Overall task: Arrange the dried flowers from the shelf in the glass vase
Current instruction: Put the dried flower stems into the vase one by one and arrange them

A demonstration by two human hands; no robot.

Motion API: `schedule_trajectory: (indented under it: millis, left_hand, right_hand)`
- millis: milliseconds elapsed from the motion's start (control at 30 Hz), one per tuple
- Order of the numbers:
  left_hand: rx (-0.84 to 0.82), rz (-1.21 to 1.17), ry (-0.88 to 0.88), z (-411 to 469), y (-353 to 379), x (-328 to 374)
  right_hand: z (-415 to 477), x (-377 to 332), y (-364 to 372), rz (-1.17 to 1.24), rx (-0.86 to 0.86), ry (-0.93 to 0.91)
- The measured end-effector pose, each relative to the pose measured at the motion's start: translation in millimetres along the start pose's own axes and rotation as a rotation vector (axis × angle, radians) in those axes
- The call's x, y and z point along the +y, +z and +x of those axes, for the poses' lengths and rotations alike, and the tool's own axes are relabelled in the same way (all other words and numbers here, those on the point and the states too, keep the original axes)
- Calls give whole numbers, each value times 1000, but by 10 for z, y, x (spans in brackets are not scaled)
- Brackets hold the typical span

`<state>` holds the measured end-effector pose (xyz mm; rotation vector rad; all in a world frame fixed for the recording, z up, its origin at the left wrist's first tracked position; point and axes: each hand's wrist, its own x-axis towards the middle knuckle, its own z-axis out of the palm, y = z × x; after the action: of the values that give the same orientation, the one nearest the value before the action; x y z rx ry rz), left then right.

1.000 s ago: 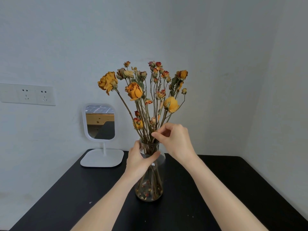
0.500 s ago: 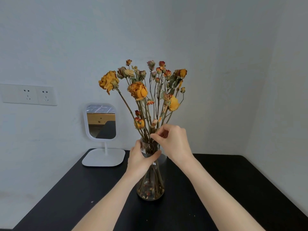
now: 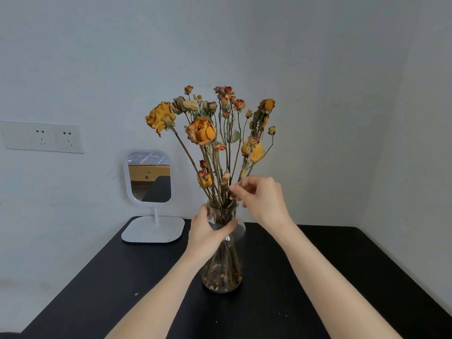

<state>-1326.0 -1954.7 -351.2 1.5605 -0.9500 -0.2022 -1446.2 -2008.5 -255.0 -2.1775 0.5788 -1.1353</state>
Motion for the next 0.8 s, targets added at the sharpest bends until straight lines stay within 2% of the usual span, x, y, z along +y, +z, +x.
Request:
schedule_trajectory:
  millis: [200,467,800]
  left_hand:
    - [-6,4,12,2,-5,-15]
    - [-11,-1,15,1,-6,-13]
    - [-72,-13,36,12,-60,3]
  right_hand:
    - [82,22,-73,-11,-90,46]
    - [107,29,-81,-57,-127,48]
    - [27,15,-45,19,-83,13]
